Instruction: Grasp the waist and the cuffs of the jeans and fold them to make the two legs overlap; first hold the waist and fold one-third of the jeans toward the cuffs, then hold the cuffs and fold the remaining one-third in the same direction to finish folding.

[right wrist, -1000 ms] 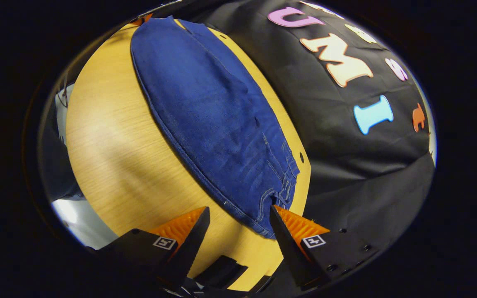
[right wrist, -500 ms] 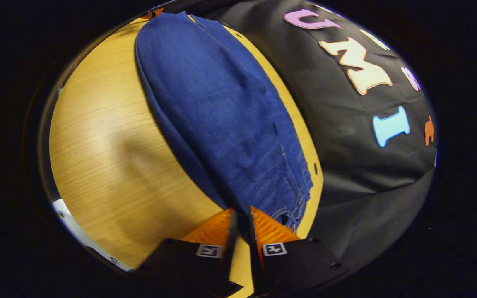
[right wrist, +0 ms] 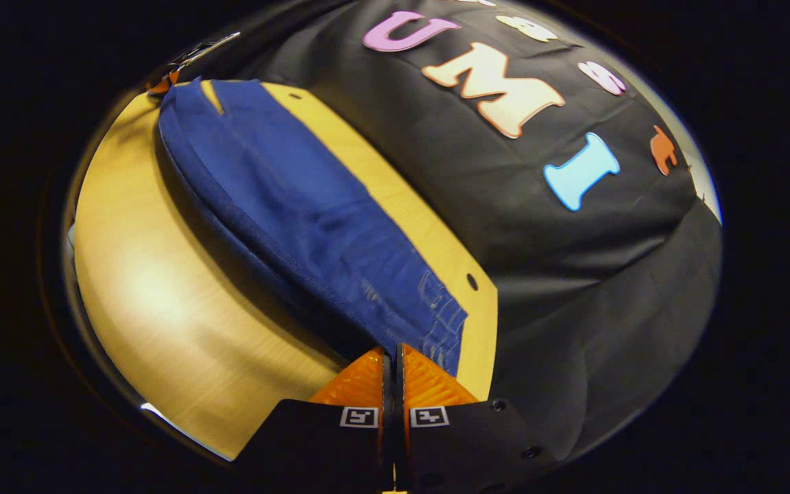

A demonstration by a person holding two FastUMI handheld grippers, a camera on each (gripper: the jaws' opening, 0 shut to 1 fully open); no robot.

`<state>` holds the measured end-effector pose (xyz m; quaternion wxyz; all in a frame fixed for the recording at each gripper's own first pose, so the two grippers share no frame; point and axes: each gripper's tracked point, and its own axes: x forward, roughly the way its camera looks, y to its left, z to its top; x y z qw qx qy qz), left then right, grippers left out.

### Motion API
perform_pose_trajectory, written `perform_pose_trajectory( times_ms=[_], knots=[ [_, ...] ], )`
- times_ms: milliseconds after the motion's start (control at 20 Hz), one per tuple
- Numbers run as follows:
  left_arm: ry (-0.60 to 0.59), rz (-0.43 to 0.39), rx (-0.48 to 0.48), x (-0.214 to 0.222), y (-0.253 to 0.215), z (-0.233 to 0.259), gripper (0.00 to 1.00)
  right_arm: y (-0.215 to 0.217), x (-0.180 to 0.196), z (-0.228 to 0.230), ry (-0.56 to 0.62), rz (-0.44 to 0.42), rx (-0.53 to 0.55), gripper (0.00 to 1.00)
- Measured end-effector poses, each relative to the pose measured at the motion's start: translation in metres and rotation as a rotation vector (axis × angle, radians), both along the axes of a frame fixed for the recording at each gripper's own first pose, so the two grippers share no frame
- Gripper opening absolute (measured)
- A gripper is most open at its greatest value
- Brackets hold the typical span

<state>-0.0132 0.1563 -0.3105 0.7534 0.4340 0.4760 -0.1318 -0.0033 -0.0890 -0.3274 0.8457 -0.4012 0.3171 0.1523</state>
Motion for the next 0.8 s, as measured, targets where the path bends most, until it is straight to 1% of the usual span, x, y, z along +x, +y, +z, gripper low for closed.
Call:
perform_pose_trajectory(
  times_ms=[100, 250, 400, 500, 650, 800],
  knots=[
    [-0.053, 0.029, -0.011, 0.035, -0.003, 0.021, 0.0, 0.008, 0.029, 0.015, -0.051, -0.012, 0.031, 0.02],
    [-0.115, 0.014, 0.012, 0.084, -0.008, 0.038, 0.0, 0.015, 0.069, 0.021, -0.074, -0.025, 0.068, 0.02],
    [-0.142, -0.009, 0.041, 0.129, -0.014, 0.046, 0.0, 0.019, 0.11, 0.024, -0.095, -0.033, 0.093, 0.03],
    [-0.154, -0.007, 0.044, 0.151, -0.017, 0.045, 0.0, 0.023, 0.135, 0.022, -0.124, -0.029, 0.092, 0.02],
    [-0.159, 0.042, 0.017, 0.178, -0.019, 0.031, 0.0, 0.029, 0.167, 0.01, -0.146, -0.078, 0.127, 0.03],
    [-0.155, 0.102, -0.019, 0.2, -0.023, 0.011, 0.0, 0.033, 0.192, -0.02, -0.128, -0.124, 0.167, 0.02]
  ],
)
